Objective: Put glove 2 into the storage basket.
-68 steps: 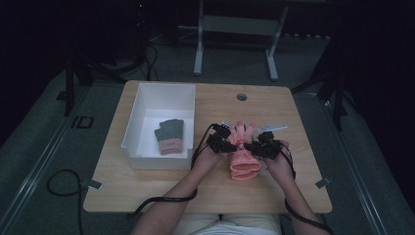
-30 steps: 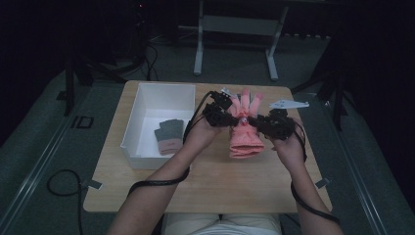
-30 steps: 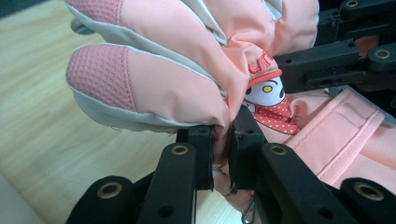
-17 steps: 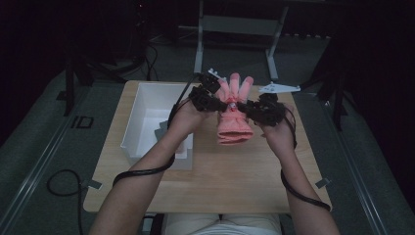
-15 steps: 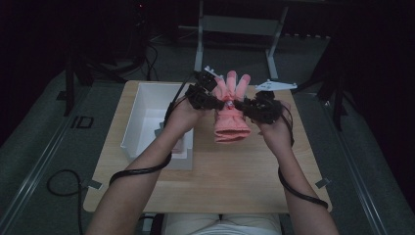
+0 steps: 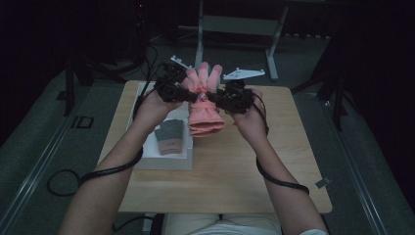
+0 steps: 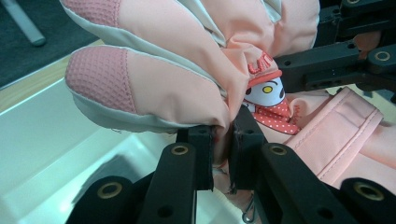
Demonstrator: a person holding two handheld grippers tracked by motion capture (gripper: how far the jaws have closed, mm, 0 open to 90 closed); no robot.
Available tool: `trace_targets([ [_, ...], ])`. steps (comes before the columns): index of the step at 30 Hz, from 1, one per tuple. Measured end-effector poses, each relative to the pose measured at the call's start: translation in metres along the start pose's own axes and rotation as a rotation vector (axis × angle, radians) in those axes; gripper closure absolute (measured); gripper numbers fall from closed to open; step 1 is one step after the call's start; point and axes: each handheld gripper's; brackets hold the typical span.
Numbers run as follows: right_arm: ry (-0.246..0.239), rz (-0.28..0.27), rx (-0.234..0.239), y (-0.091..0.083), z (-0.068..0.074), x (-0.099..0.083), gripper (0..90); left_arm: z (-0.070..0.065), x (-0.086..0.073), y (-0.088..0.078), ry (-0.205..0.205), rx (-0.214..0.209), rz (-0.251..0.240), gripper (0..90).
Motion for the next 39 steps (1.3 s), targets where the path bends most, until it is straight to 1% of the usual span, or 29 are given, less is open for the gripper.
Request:
trace_targets([
  [4, -0.011, -0.005, 0.017, 0.014, 0.012, 0.008, 72.8, 0.013, -0.008, -0.013, -0.007, 0.027, 0.005, 81.5],
  [8, -0.022, -0.014, 0.041, 0.033, 0.025, 0.014, 72.8, 0.028, -0.022, -0.023, -0.028, 0.055, 0.011, 81.5],
  [9, -0.019, -0.013, 0.054, 0.038, 0.027, 0.014, 72.8, 0.031, -0.025, -0.025, -0.031, 0.058, 0.016, 81.5],
  [12, -0.015, -0.002, 0.07, 0.054, 0.037, 0.014, 72.9, 0.044, -0.036, -0.028, -0.039, 0.065, 0.038, 81.6],
  [13, -0.016, 0.0, 0.072, 0.058, 0.04, 0.014, 72.8, 0.044, -0.036, -0.028, -0.039, 0.065, 0.038, 81.5],
  [14, -0.013, 0.003, 0.081, 0.066, 0.043, 0.013, 72.8, 0.054, -0.044, -0.028, -0.042, 0.075, 0.056, 81.5],
  [16, -0.007, 0.01, 0.088, 0.077, 0.047, 0.012, 72.9, 0.062, -0.05, -0.027, -0.05, 0.075, 0.073, 81.5],
  [17, -0.003, 0.016, 0.09, 0.082, 0.049, 0.011, 72.9, 0.065, -0.053, -0.025, -0.056, 0.075, 0.079, 81.5],
  [18, -0.003, 0.016, 0.09, 0.082, 0.049, 0.011, 72.9, 0.065, -0.053, -0.025, -0.056, 0.075, 0.079, 81.5],
  [19, -0.002, 0.034, 0.088, 0.092, 0.052, 0.008, 72.9, 0.071, -0.06, -0.018, -0.072, 0.072, 0.093, 81.5],
  [23, 0.011, 0.079, 0.086, 0.111, 0.051, -0.003, 72.9, 0.081, -0.072, -0.001, -0.084, 0.059, 0.128, 81.5],
  [25, 0.025, 0.104, 0.087, 0.121, 0.05, -0.009, 72.9, 0.087, -0.077, 0.009, -0.099, 0.053, 0.142, 81.5],
  [26, 0.028, 0.117, 0.083, 0.125, 0.049, -0.011, 72.9, 0.087, -0.077, 0.009, -0.099, 0.053, 0.142, 81.5],
  [27, 0.031, 0.131, 0.078, 0.13, 0.049, -0.014, 72.9, 0.092, -0.083, 0.018, -0.111, 0.049, 0.159, 81.5],
  [28, 0.031, 0.131, 0.078, 0.13, 0.049, -0.014, 72.9, 0.092, -0.083, 0.018, -0.111, 0.049, 0.159, 81.5],
  [29, 0.04, 0.145, 0.079, 0.135, 0.048, -0.016, 73.0, 0.094, -0.085, 0.022, -0.112, 0.05, 0.165, 81.5],
  [31, 0.048, 0.173, 0.074, 0.144, 0.048, -0.02, 73.0, 0.098, -0.089, 0.031, -0.118, 0.054, 0.191, 81.5],
  [32, 0.045, 0.188, 0.069, 0.149, 0.047, -0.023, 73.0, 0.099, -0.091, 0.035, -0.121, 0.056, 0.199, 81.5],
  [35, 0.055, 0.228, 0.06, 0.16, 0.047, -0.027, 73.1, 0.101, -0.094, 0.045, -0.128, 0.066, 0.233, 81.4],
  [36, 0.053, 0.239, 0.055, 0.163, 0.047, -0.028, 73.1, 0.102, -0.095, 0.048, -0.134, 0.07, 0.246, 81.4],
  [37, 0.053, 0.253, 0.053, 0.166, 0.047, -0.029, 73.1, 0.104, -0.096, 0.05, -0.13, 0.074, 0.253, 81.4],
  [39, 0.049, 0.268, 0.046, 0.171, 0.048, -0.031, 73.2, 0.105, -0.097, 0.054, -0.138, 0.078, 0.264, 81.4],
])
Point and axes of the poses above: each handheld gripper's, and its own axes: y roughly forward along the jaws, x roughly out of its top, z roughly to its left, and after that the axes turned 5 degrees about x, right-handed
